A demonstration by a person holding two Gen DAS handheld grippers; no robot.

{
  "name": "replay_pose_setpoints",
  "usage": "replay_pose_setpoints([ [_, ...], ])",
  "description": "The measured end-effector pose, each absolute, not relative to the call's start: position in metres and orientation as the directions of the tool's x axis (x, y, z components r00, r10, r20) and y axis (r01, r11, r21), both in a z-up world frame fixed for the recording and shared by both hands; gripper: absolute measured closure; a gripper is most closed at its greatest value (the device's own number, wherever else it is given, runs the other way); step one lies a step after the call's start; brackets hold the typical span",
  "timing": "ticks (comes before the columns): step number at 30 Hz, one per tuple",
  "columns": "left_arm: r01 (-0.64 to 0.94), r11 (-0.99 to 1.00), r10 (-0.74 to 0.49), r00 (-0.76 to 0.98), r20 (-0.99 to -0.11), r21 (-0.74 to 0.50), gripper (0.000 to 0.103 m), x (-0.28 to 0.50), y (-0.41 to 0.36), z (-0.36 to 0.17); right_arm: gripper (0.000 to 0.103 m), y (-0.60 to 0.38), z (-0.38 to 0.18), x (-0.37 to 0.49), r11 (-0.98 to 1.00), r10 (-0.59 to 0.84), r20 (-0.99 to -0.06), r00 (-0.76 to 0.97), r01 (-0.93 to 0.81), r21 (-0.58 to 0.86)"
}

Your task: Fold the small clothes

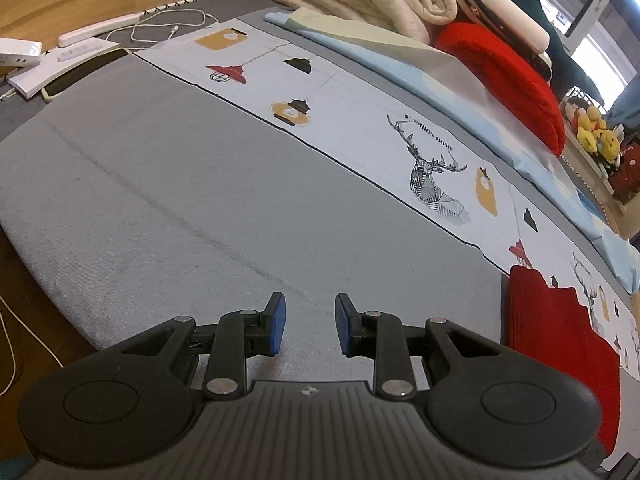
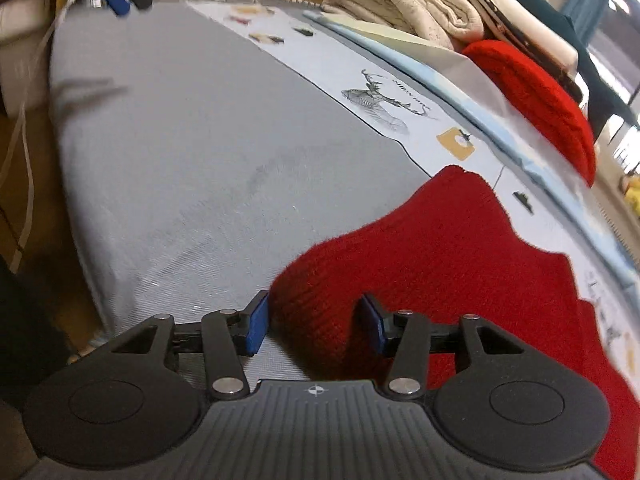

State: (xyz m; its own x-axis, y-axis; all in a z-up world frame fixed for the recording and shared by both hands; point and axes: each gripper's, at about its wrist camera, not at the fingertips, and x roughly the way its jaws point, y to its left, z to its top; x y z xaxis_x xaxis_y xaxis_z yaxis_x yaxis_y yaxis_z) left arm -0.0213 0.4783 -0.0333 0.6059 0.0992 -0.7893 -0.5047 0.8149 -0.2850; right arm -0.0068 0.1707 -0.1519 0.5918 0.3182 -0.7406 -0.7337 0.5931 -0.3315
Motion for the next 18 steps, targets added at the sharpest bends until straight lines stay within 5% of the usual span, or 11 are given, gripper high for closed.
replay_pose_setpoints([
  [6, -0.477, 0.830, 0.080, 0.614, -0.785, -0.288, 0.073, -0.010, 0.469, -0.031, 0.051, 0.178, -0.161, -0.001, 0.551, 0.294, -0.728, 0.619, -0.732, -0.400],
  [13, -0.464, 0.837, 0.070, 0.617, -0.784, -0.290, 0.073, -0.002, 0.461, -0.030, 0.080, 0.190, -0.155, -0.003, 0.522, 0.297, -0.716, 0.632, -0.735, -0.432],
  [18, -0.474, 0.833, 0.068, 0.598, -0.798, -0.284, 0.073, 0.004, 0.460, -0.036, 0.082, 0.198, -0.117, -0.018, 0.646, 0.337, -0.645, 0.686, -0.667, -0.372],
])
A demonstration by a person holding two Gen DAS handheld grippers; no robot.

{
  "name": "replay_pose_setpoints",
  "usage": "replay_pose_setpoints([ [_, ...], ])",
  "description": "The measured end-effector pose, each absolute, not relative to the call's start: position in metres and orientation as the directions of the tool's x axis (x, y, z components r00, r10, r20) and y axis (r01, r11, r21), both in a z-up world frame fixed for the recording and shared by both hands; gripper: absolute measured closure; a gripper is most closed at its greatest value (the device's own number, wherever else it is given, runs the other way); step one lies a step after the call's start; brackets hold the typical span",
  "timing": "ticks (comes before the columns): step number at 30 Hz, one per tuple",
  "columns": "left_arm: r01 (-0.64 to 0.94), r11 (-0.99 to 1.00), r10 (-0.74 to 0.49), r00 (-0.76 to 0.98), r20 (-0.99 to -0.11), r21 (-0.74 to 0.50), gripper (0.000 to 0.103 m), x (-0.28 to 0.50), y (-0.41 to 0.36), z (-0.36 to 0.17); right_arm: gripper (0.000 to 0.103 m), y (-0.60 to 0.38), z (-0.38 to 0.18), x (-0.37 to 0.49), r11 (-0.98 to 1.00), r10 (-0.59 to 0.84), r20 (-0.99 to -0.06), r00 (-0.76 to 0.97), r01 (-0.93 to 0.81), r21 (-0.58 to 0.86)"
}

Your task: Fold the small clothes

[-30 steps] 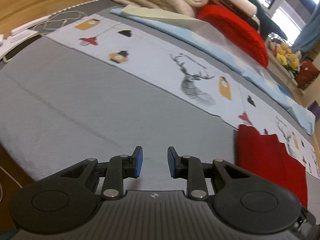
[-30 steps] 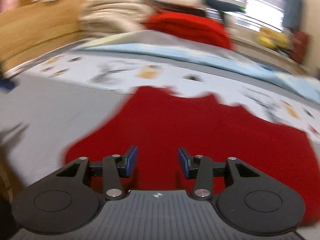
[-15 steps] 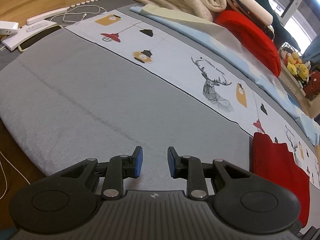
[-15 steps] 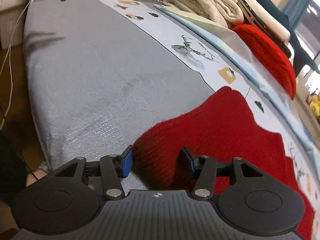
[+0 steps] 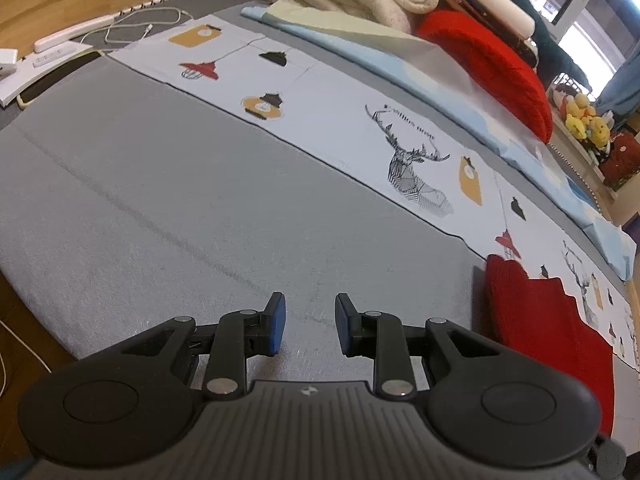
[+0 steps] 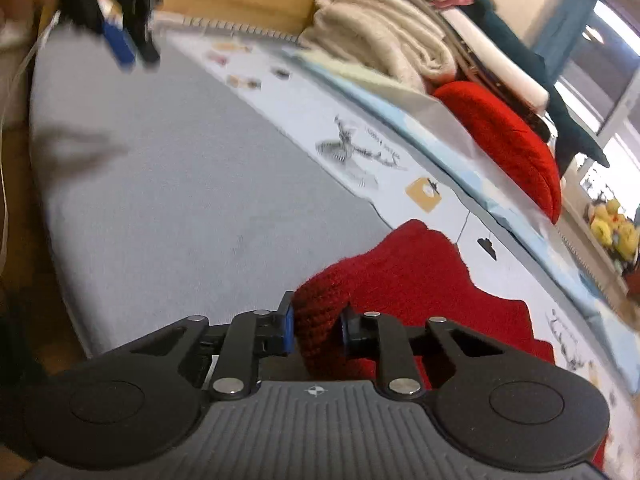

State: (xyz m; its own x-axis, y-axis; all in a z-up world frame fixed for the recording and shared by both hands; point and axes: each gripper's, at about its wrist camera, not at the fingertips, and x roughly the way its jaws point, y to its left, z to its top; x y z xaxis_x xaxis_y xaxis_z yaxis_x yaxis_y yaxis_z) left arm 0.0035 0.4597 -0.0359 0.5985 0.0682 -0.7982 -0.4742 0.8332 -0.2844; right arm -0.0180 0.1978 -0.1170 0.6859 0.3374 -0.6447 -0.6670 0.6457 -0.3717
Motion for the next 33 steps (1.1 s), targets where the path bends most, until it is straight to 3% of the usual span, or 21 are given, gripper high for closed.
replay_pose_setpoints([
  [5, -0.485, 0.823, 0.052, 0.582, -0.812, -0.295, 0.073, 0.014, 0.451, -0.042, 0.083, 0.211, -0.109, -0.043, 0.611, 0.444, -0.659, 0.607, -0.743, -0.272],
  [10, -0.478, 0.823, 0.031, 0.576, -0.817, -0.306, 0.073, 0.034, 0.427, -0.048, 0.083, 0.192, -0.072, -0.024, 0.741, 0.476, -0.627, 0.617, -0.666, -0.093],
  [15, -0.409, 0.861, -0.007, 0.584, -0.812, -0.302, 0.073, 0.068, 0.383, -0.045, 0.084, 0.085, -0.004, 0.012, 0.890, 0.443, -0.500, 0.744, -0.430, 0.148],
  [19, -0.336, 0.893, -0.051, 0.584, -0.810, -0.298, 0.073, 0.094, 0.336, -0.045, 0.084, -0.049, 0.013, 0.026, 0.930, 0.276, -0.456, 0.846, -0.117, 0.347],
  [21, -0.296, 0.910, -0.071, 0.580, -0.812, -0.291, 0.073, 0.106, 0.312, -0.046, 0.084, -0.121, 0.000, 0.021, 0.911, 0.133, -0.482, 0.866, 0.085, 0.404],
  [23, -0.259, 0.924, -0.087, 0.573, -0.815, -0.281, 0.073, 0.115, 0.289, -0.048, 0.082, -0.175, -0.027, 0.018, 0.881, 0.006, -0.570, 0.821, 0.266, 0.392],
  [25, -0.220, 0.939, -0.099, 0.564, -0.820, -0.265, 0.073, 0.123, 0.266, -0.050, 0.071, -0.227, -0.075, 0.029, 0.832, -0.047, -0.786, 0.617, 0.459, 0.311],
  [26, -0.204, 0.946, -0.100, 0.559, -0.823, -0.254, 0.072, 0.126, 0.256, -0.051, 0.071, -0.248, -0.096, 0.030, 0.798, -0.028, -0.862, 0.505, 0.531, 0.285],
  [29, -0.144, 0.967, -0.099, 0.549, -0.830, -0.211, 0.070, 0.130, 0.228, -0.055, 0.062, -0.291, -0.099, 0.013, 0.726, 0.019, -0.863, 0.504, 0.586, 0.359],
  [31, -0.101, 0.980, -0.090, 0.544, -0.834, -0.172, 0.070, 0.131, 0.214, -0.058, 0.059, -0.301, -0.077, 0.012, 0.780, -0.022, -0.832, 0.555, 0.529, 0.333],
  [33, -0.063, 0.990, -0.071, 0.546, -0.835, -0.126, 0.070, 0.131, 0.202, -0.060, 0.056, -0.310, -0.061, 0.018, 0.799, 0.033, -0.797, 0.603, 0.463, 0.383],
])
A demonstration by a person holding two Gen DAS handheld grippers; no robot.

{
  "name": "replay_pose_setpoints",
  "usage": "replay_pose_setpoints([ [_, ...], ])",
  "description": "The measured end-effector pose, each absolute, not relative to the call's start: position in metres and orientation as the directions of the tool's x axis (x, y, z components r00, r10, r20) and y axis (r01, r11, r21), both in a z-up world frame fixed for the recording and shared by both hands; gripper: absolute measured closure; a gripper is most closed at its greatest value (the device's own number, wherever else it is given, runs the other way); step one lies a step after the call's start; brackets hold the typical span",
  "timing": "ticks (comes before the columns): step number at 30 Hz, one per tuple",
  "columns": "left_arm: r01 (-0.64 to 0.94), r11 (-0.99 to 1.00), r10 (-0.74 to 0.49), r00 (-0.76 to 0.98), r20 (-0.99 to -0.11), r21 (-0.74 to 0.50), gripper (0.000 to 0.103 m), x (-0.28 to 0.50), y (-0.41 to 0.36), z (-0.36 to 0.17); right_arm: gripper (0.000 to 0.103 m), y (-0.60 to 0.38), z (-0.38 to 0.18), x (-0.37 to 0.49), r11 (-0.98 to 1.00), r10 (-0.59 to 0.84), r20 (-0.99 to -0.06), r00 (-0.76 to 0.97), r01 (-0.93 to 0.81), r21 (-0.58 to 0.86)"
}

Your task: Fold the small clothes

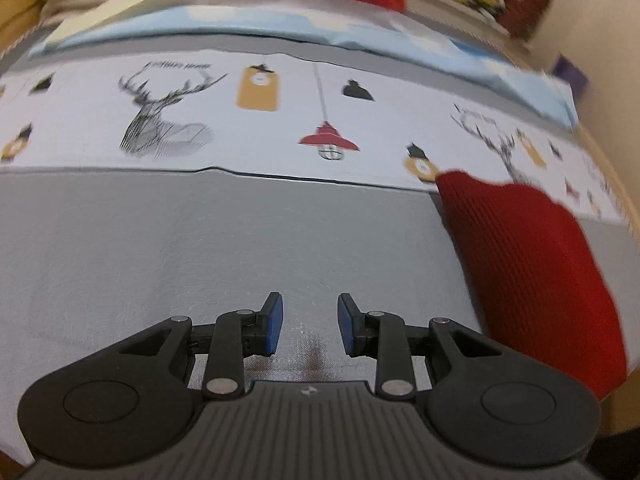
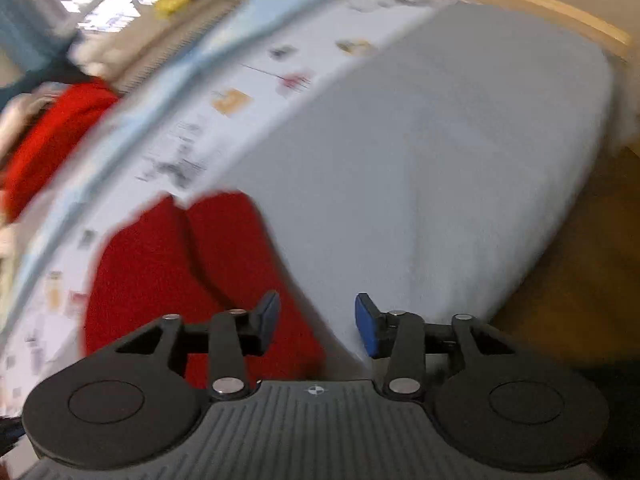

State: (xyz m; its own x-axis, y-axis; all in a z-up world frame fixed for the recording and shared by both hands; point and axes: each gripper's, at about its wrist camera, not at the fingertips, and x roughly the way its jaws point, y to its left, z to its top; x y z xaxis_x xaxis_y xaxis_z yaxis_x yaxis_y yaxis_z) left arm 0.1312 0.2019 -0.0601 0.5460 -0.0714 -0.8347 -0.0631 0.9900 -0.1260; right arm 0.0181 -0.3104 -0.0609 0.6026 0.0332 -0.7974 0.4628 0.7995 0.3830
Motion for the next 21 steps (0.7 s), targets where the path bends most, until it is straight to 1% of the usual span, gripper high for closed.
replay_pose_setpoints([
  [2, -0.024, 0.996, -0.058, 0.559, -0.827, -0.086, 0.070, 0.129, 0.192, -0.061, 0.054, -0.317, -0.046, 0.033, 0.813, 0.125, -0.755, 0.643, 0.369, 0.450],
  [4, 0.021, 0.999, -0.053, 0.588, -0.807, -0.050, 0.070, 0.122, 0.182, -0.058, 0.051, -0.317, -0.035, 0.053, 0.853, 0.180, -0.726, 0.664, 0.262, 0.452],
  [5, 0.046, 0.999, -0.051, 0.604, -0.796, -0.028, 0.070, 0.117, 0.178, -0.057, 0.049, -0.312, -0.032, 0.067, 0.872, 0.202, -0.719, 0.665, 0.212, 0.442],
  [7, 0.081, 0.997, -0.047, 0.628, -0.777, 0.005, 0.070, 0.106, 0.170, -0.054, 0.039, -0.307, -0.036, 0.104, 0.896, 0.249, -0.719, 0.649, 0.129, 0.426],
  [9, 0.087, 0.996, -0.063, 0.626, -0.777, -0.010, 0.070, 0.096, 0.165, -0.052, 0.037, -0.303, -0.044, 0.131, 0.901, 0.286, -0.732, 0.618, 0.086, 0.425],
  [12, 0.103, 0.994, -0.082, 0.627, -0.775, -0.022, 0.070, 0.084, 0.148, -0.044, 0.037, -0.294, -0.068, 0.169, 0.898, 0.314, -0.753, 0.579, 0.077, 0.433],
  [15, 0.120, 0.991, -0.125, 0.625, -0.770, -0.064, 0.070, 0.077, 0.120, -0.035, 0.037, -0.293, -0.097, 0.194, 0.844, 0.397, -0.741, 0.541, 0.102, 0.527],
  [16, 0.126, 0.989, -0.144, 0.622, -0.770, -0.084, 0.070, 0.079, 0.108, -0.032, 0.037, -0.290, -0.106, 0.201, 0.828, 0.414, -0.757, 0.506, 0.137, 0.544],
  [18, 0.143, 0.983, -0.181, 0.615, -0.768, -0.117, 0.070, 0.085, 0.083, -0.028, 0.037, -0.288, -0.117, 0.209, 0.781, 0.448, -0.746, 0.493, 0.190, 0.595],
  [20, 0.163, 0.976, -0.215, 0.604, -0.767, -0.145, 0.070, 0.095, 0.054, -0.025, 0.038, -0.282, -0.124, 0.219, 0.775, 0.463, -0.751, 0.471, 0.196, 0.601],
  [21, 0.172, 0.973, -0.227, 0.600, -0.767, -0.154, 0.070, 0.100, 0.042, -0.024, 0.055, -0.279, -0.124, 0.224, 0.792, 0.448, -0.759, 0.473, 0.184, 0.582],
])
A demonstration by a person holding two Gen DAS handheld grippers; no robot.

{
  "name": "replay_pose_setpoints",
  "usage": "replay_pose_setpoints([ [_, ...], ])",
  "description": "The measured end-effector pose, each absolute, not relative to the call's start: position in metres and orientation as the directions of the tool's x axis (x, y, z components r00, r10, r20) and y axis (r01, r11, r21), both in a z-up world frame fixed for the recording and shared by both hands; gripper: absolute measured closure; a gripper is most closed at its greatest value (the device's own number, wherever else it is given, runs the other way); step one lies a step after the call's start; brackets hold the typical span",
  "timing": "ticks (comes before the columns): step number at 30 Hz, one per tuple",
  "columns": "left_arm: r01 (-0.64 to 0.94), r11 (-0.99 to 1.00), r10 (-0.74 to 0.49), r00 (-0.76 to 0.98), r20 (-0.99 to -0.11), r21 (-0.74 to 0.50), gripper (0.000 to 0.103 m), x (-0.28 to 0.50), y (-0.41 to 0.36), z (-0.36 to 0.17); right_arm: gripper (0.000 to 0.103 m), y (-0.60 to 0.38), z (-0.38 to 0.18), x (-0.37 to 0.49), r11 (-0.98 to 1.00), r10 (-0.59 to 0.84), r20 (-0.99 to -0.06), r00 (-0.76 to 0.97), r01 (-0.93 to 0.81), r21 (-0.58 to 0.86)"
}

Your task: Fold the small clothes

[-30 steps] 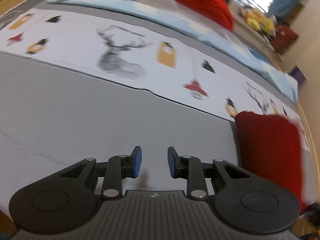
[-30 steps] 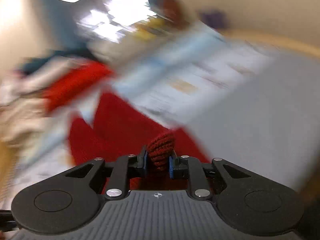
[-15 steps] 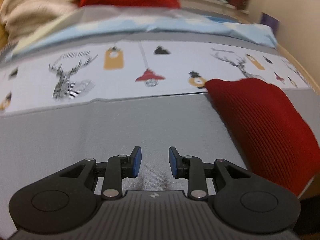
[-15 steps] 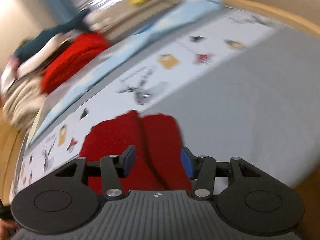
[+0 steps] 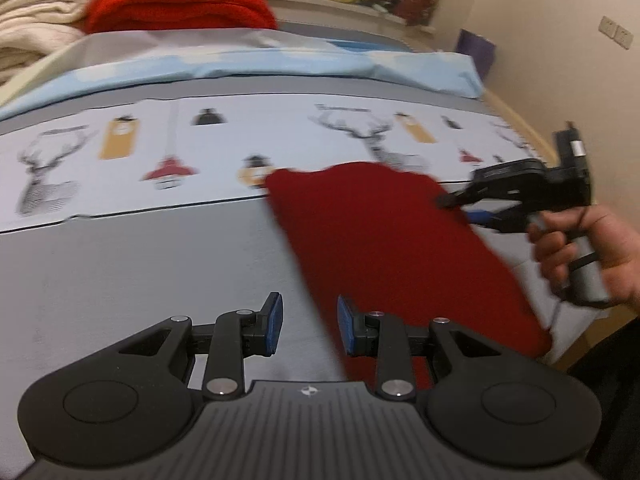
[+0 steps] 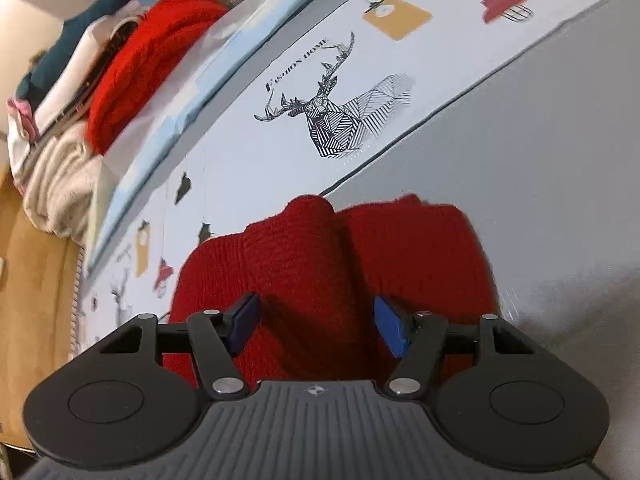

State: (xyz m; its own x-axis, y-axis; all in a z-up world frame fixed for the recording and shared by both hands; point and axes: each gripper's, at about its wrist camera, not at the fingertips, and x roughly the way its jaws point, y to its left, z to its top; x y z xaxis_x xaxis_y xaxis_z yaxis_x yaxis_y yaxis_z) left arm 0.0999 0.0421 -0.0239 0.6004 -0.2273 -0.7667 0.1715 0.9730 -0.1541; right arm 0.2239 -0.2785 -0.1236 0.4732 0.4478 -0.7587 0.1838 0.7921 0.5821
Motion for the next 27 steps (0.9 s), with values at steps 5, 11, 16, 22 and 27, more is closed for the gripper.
replay_pose_setpoints([
  [5, 0.236, 0.953, -0.296, 0.573, -0.765, -0.192, 0.070, 0.113, -0.016, -0.033, 0.088, -0.284, -0.093, 0.222, 0.781, 0.435, -0.664, 0.608, 0.111, 0.614],
  [11, 0.297, 0.947, -0.248, 0.433, -0.866, -0.122, 0.058, 0.088, -0.032, -0.100, 0.083, -0.281, -0.093, 0.221, 0.893, 0.347, -0.735, 0.582, 0.035, 0.449],
  [16, 0.222, 0.939, -0.332, 0.376, -0.865, -0.264, 0.054, 0.078, -0.004, -0.113, 0.057, -0.294, -0.101, 0.214, 0.896, 0.348, -0.787, 0.509, 0.066, 0.439],
  [22, 0.213, 0.949, -0.298, 0.382, -0.875, -0.231, 0.048, 0.081, -0.010, -0.108, 0.032, -0.306, -0.099, 0.198, 0.857, 0.451, -0.768, 0.456, 0.021, 0.515],
  [27, 0.146, 0.966, -0.255, 0.383, -0.888, -0.214, 0.037, 0.084, -0.005, -0.098, 0.016, -0.315, -0.127, 0.182, 0.872, 0.428, -0.839, 0.336, 0.089, 0.481],
])
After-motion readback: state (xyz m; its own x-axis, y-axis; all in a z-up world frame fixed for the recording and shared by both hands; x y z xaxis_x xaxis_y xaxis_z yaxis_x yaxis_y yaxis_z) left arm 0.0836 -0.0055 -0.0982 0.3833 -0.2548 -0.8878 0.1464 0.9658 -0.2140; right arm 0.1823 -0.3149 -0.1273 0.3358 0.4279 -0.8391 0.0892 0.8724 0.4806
